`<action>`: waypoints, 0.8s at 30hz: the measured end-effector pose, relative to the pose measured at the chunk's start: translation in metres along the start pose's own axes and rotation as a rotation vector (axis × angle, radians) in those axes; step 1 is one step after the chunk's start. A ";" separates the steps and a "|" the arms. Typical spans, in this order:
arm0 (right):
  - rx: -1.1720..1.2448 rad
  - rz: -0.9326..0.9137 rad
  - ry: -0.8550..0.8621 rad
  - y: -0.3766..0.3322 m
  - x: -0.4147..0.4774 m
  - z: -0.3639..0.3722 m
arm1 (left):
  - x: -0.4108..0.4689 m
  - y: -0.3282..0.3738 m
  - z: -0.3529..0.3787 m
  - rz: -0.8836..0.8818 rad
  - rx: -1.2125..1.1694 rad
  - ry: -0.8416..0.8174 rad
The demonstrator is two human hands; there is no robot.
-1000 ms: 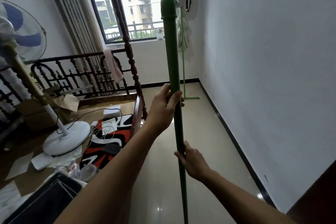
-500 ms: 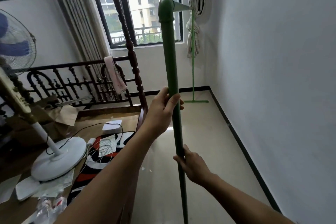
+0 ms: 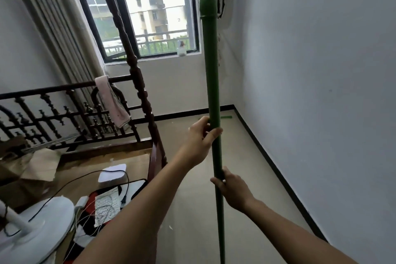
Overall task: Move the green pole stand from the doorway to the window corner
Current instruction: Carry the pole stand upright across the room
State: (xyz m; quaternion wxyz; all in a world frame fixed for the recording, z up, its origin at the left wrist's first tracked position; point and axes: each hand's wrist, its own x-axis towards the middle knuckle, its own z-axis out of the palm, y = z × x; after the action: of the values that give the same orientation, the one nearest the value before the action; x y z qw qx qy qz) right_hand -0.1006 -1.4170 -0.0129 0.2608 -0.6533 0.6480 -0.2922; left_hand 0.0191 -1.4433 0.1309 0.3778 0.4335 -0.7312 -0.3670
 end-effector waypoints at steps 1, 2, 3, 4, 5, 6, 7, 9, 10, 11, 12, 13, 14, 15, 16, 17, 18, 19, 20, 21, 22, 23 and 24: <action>-0.004 0.018 0.008 -0.001 0.011 0.003 | 0.013 -0.005 -0.007 0.008 0.006 -0.026; -0.010 0.041 0.011 -0.001 0.022 0.007 | 0.025 -0.009 -0.013 0.014 0.023 -0.052; -0.008 0.067 0.014 -0.002 0.031 0.010 | 0.036 -0.013 -0.019 0.021 0.048 -0.080; -0.001 0.094 0.022 -0.002 0.039 0.013 | 0.046 -0.015 -0.025 0.031 0.072 -0.108; 0.003 0.117 0.035 -0.002 0.046 0.016 | 0.055 -0.017 -0.031 0.044 0.090 -0.139; -0.002 0.131 0.049 -0.002 0.052 0.018 | 0.063 -0.017 -0.038 0.066 0.105 -0.180; -0.010 0.137 0.058 -0.002 0.055 0.021 | 0.070 -0.017 -0.044 0.098 0.123 -0.225; -0.020 0.132 0.085 0.000 0.059 0.027 | 0.080 -0.013 -0.052 0.179 0.142 -0.313; -0.025 0.137 0.102 0.002 0.058 0.030 | 0.084 -0.011 -0.055 0.211 0.135 -0.344; -0.028 0.150 0.123 0.003 0.057 0.031 | 0.088 -0.009 -0.056 0.232 0.120 -0.366; -0.023 0.162 0.151 0.005 0.056 0.033 | 0.092 -0.008 -0.055 0.246 0.098 -0.383; -0.016 0.167 0.184 0.007 0.054 0.032 | 0.095 -0.008 -0.052 0.254 0.066 -0.401; -0.016 0.170 0.220 0.008 0.052 0.030 | 0.098 -0.007 -0.047 0.261 0.032 -0.420; -0.020 0.175 0.254 0.011 0.049 0.026 | 0.102 -0.006 -0.039 0.274 0.009 -0.435; -0.025 0.183 0.283 0.015 0.047 0.021 | 0.106 -0.005 -0.030 0.293 -0.002 -0.447; -0.028 0.199 0.306 0.021 0.044 0.015 | 0.110 -0.002 -0.019 0.313 -0.010 -0.457; -0.028 0.225 0.329 0.028 0.041 0.008 | 0.115 0.002 -0.008 0.330 -0.020 -0.471; -0.024 0.257 0.356 0.035 0.037 0.000 | 0.119 0.007 0.006 0.346 -0.032 -0.488; -0.021 0.290 0.382 0.043 0.034 -0.010 | 0.123 0.013 0.020 0.360 -0.043 -0.507; -0.019 0.321 0.405 0.051 0.030 -0.021 | 0.127 0.019 0.035 0.374 -0.049 -0.523; -0.013 0.352 0.420 0.058 0.026 -0.033 | 0.132 0.025 0.051 0.384 -0.050 -0.537; -0.009 0.383 0.422 0.066 0.023 -0.045 | 0.137 0.031 0.066 0.395 -0.048 -0.551; -0.005 0.411 0.419 0.074 0.020 -0.058 | 0.142 0.037 0.082 0.408 -0.047 -0.565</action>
State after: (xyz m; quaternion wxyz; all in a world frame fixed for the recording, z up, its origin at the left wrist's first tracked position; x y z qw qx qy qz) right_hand -0.1934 -1.4363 -0.0252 0.1733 -0.4344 0.8072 -0.3602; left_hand -0.1136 -1.5424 0.1595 0.2359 0.1509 -0.8697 -0.4064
